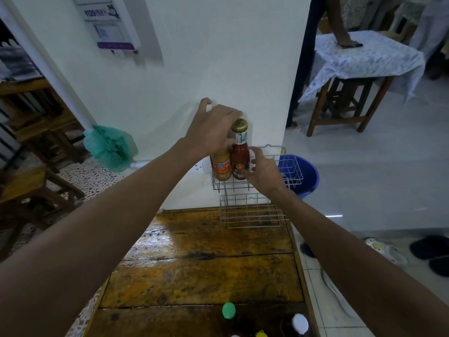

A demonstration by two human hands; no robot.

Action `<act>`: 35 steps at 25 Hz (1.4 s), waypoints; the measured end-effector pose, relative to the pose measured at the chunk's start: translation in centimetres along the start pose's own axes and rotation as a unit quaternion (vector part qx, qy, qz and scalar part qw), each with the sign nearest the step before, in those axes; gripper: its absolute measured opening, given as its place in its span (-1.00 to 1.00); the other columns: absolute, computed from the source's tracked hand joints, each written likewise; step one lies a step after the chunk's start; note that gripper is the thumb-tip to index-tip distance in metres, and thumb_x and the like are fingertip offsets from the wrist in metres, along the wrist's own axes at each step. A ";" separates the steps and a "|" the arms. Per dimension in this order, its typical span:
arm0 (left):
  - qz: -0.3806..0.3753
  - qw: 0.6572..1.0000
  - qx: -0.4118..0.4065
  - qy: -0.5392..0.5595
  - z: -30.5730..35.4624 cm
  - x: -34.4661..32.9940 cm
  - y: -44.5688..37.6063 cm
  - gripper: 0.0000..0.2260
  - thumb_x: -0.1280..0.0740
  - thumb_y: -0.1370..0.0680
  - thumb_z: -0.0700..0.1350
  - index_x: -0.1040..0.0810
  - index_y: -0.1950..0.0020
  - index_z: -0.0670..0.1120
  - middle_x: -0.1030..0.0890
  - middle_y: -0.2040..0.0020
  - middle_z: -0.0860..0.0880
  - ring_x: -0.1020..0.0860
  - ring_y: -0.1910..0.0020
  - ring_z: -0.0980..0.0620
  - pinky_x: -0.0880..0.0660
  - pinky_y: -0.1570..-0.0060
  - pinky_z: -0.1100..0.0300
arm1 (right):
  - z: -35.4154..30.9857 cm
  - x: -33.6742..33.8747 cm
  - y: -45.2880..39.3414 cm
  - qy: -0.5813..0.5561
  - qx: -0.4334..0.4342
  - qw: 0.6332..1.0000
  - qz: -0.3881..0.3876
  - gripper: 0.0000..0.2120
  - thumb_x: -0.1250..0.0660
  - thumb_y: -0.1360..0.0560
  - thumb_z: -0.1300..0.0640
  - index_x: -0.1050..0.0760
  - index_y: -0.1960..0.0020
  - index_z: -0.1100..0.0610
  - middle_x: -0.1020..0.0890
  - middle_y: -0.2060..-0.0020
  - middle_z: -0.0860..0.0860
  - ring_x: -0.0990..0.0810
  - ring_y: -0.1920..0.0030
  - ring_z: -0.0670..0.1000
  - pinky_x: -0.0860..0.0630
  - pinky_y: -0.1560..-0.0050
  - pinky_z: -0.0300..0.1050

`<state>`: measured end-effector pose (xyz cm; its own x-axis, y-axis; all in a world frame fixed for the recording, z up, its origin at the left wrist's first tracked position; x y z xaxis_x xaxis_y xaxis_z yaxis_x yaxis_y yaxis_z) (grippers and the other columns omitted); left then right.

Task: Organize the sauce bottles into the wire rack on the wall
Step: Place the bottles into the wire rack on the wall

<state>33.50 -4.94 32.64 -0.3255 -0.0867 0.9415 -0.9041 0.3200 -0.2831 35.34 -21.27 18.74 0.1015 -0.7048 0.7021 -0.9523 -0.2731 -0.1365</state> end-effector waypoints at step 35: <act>-0.272 0.789 0.250 0.491 17.0 -22.1 37.1 -0.54 -0.47 -0.53 0.15 -0.48 -0.39 0.14 -0.62 -0.29 0.11 -0.56 -0.29 0.00 -0.50 -0.24 -0.15 | 1.4 -7.9 22.3 0.258 0.179 0.804 -0.506 -0.49 -0.45 -0.47 0.21 -0.40 -0.38 0.06 -0.53 -0.26 0.06 -0.52 -0.23 0.09 -0.51 -0.09 -0.06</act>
<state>2.50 -7.17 -1.78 0.2972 0.7681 0.5672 -0.9124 0.0534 0.4058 13.68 -22.71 9.15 0.5514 0.3358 0.7636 -0.3048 -0.7710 0.5591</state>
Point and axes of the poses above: each hand's wrist, its own y-axis away from the middle knuckle, its own x-axis out of the back of the hand, z = x × y, the point moved 2 cm from there along -y, towards the middle knuckle
